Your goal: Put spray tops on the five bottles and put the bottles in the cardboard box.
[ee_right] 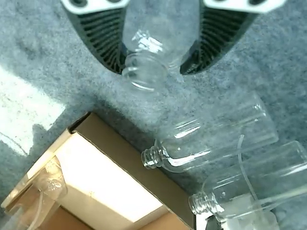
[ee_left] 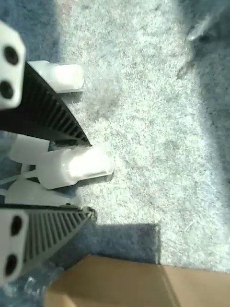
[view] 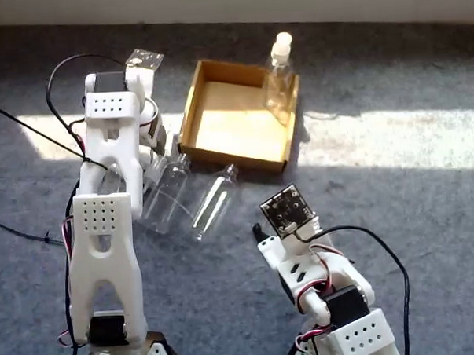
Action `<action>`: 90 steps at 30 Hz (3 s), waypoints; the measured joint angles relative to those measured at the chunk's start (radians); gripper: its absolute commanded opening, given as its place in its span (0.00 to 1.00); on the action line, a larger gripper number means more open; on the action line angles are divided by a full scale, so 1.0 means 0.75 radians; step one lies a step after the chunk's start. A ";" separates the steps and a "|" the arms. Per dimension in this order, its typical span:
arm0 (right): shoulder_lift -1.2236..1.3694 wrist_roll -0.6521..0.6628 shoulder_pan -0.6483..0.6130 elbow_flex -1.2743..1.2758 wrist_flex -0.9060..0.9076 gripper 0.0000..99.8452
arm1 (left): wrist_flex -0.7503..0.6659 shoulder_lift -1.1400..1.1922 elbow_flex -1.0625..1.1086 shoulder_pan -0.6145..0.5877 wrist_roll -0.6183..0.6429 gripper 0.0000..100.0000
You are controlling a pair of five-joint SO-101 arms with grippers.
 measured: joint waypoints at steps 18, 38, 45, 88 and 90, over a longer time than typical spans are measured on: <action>0.000 0.000 0.000 0.000 0.000 0.00 | 0.012 0.000 0.012 0.000 -0.078 0.13; 0.000 0.002 0.000 0.000 0.000 0.00 | 0.029 0.141 -0.194 0.006 -0.082 0.05; 0.000 0.002 0.000 0.000 0.000 0.00 | 0.031 -0.127 -0.286 0.000 -0.039 0.05; 0.368 -0.025 -0.376 -0.078 -0.561 0.00 | -0.855 -2.762 1.870 0.489 0.691 0.06; 0.284 -0.025 -0.376 0.016 -0.622 0.00 | -0.998 -2.827 2.009 0.489 0.743 0.06</action>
